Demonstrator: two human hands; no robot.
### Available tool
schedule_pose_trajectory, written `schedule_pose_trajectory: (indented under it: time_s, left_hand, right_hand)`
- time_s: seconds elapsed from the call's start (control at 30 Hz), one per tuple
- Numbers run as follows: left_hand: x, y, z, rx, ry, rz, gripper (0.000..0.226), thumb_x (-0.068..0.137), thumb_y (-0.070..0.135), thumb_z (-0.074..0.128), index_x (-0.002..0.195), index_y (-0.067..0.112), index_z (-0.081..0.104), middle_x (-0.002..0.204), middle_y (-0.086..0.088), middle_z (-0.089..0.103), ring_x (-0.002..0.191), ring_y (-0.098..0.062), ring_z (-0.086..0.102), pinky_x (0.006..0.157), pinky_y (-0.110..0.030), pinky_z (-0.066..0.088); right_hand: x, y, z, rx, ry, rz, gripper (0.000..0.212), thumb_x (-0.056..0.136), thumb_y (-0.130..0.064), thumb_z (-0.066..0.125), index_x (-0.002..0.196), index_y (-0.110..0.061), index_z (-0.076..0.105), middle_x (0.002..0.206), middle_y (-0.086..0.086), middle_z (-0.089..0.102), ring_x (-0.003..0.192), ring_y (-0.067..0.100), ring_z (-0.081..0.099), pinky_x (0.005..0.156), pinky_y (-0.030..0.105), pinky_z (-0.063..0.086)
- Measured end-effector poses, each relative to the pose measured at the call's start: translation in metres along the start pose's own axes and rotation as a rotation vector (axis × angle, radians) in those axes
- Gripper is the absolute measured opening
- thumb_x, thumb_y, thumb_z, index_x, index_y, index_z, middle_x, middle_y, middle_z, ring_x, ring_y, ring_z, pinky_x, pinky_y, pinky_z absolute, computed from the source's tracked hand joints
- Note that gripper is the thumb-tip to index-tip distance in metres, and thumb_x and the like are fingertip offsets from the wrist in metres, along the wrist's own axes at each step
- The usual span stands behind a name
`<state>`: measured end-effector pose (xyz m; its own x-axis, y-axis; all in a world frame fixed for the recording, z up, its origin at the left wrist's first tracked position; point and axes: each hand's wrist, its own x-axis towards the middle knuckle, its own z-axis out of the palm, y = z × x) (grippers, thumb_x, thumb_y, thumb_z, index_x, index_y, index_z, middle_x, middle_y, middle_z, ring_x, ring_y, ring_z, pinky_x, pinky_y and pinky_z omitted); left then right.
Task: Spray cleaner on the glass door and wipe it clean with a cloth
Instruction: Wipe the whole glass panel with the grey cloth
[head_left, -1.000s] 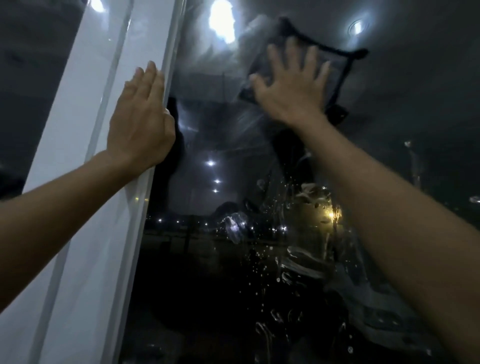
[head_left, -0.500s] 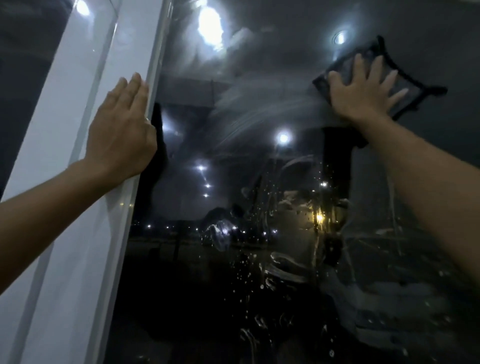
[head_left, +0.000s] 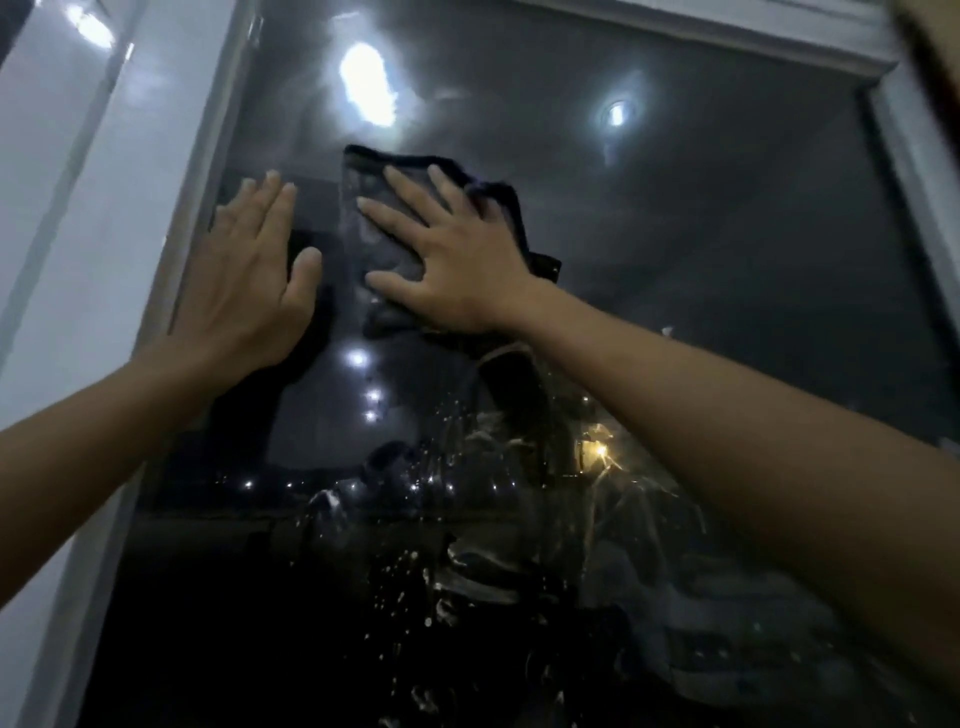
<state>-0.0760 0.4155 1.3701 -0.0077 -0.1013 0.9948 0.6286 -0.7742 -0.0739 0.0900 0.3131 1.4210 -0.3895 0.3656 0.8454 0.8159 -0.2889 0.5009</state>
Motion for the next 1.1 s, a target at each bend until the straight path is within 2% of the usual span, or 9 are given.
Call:
schedule_pose_trajectory:
  time_s: [0.1,0.23,0.3,0.43,0.6,0.7,0.8,0.97,1.1]
  left_hand:
    - [0.003,-0.004,0.004,-0.025,0.008,-0.004,0.070,0.087,0.036,0.027,0.146,-0.003,0.026,0.155,-0.020,0.020,0.145,-0.032,0.015,0.118,-0.039,0.009]
    - [0.001,-0.001,0.005,-0.066,0.036,-0.008,0.068,0.089,0.035,0.026,0.147,-0.001,0.026,0.156,-0.018,0.020,0.145,-0.029,0.015,0.118,-0.035,0.008]
    - [0.000,0.000,0.005,-0.062,0.050,-0.006,0.067,0.090,0.036,0.025,0.147,0.000,0.026,0.156,-0.017,0.021,0.145,-0.029,0.015,0.118,-0.036,0.009]
    - [-0.003,0.002,0.006,-0.096,0.088,-0.005,0.066,0.092,0.035,0.024,0.148,0.001,0.023,0.157,-0.016,0.019,0.146,-0.027,0.014,0.118,-0.032,0.007]
    - [-0.008,0.001,0.000,-0.164,0.191,-0.003,0.060,0.095,0.027,0.026,0.148,-0.001,0.017,0.157,-0.018,0.014,0.146,-0.027,0.012,0.110,-0.008,-0.004]
    - [-0.011,-0.002,-0.002,-0.215,0.214,-0.006,0.058,0.096,0.024,0.027,0.148,-0.001,0.018,0.156,-0.018,0.016,0.145,-0.026,0.014,0.109,-0.006,-0.001]
    - [-0.015,-0.005,-0.002,-0.226,0.194,0.022,0.058,0.096,0.023,0.027,0.147,-0.002,0.019,0.155,-0.020,0.019,0.145,-0.029,0.017,0.110,-0.007,0.001]
    - [-0.033,-0.013,-0.006,-0.199,0.142,0.082,0.060,0.096,0.029,0.024,0.148,-0.001,0.020,0.155,-0.019,0.022,0.144,-0.027,0.019,0.115,-0.017,0.007]
    - [-0.036,-0.014,-0.009,-0.190,0.089,0.061,0.063,0.095,0.033,0.022,0.148,0.001,0.018,0.156,-0.017,0.019,0.145,-0.026,0.017,0.117,-0.028,0.009]
  right_hand:
    - [0.012,0.052,-0.009,0.021,0.031,0.252,0.069,0.091,-0.068,0.035,0.152,-0.042,0.015,0.164,-0.007,0.002,0.150,0.026,-0.001,0.118,0.054,0.005]
    - [-0.001,0.112,-0.012,0.132,0.088,0.814,0.075,0.091,-0.070,0.025,0.155,-0.034,0.009,0.164,0.001,-0.003,0.149,0.035,-0.006,0.116,0.060,-0.005]
    - [-0.004,0.114,-0.011,0.137,0.075,0.903,0.076,0.092,-0.069,0.023,0.156,-0.031,0.007,0.164,0.003,-0.005,0.148,0.038,-0.008,0.115,0.063,-0.007]
    - [0.015,0.072,-0.008,0.129,0.083,0.709,0.072,0.093,-0.064,0.025,0.155,-0.032,0.007,0.164,0.000,-0.005,0.148,0.037,-0.008,0.115,0.061,-0.007]
    - [0.022,-0.040,0.006,0.023,0.053,0.072,0.066,0.093,-0.061,0.033,0.153,-0.040,0.015,0.164,-0.005,0.001,0.150,0.031,-0.003,0.116,0.056,-0.005]
    - [0.015,-0.062,0.011,-0.047,0.001,-0.191,0.065,0.095,-0.062,0.030,0.153,-0.039,0.013,0.164,-0.007,0.001,0.150,0.027,-0.002,0.116,0.054,0.002]
    - [0.030,-0.027,0.002,-0.029,0.023,-0.050,0.068,0.092,-0.066,0.034,0.152,-0.041,0.013,0.164,-0.007,0.001,0.150,0.026,-0.001,0.115,0.052,0.008]
    - [0.050,0.013,-0.003,0.076,0.045,0.365,0.071,0.092,-0.067,0.025,0.154,-0.036,0.009,0.164,-0.001,-0.004,0.149,0.033,-0.007,0.117,0.058,-0.006]
    - [0.029,-0.037,0.006,0.047,0.047,0.199,0.068,0.093,-0.062,0.028,0.154,-0.038,0.011,0.164,-0.001,-0.002,0.149,0.033,-0.006,0.117,0.058,-0.006]
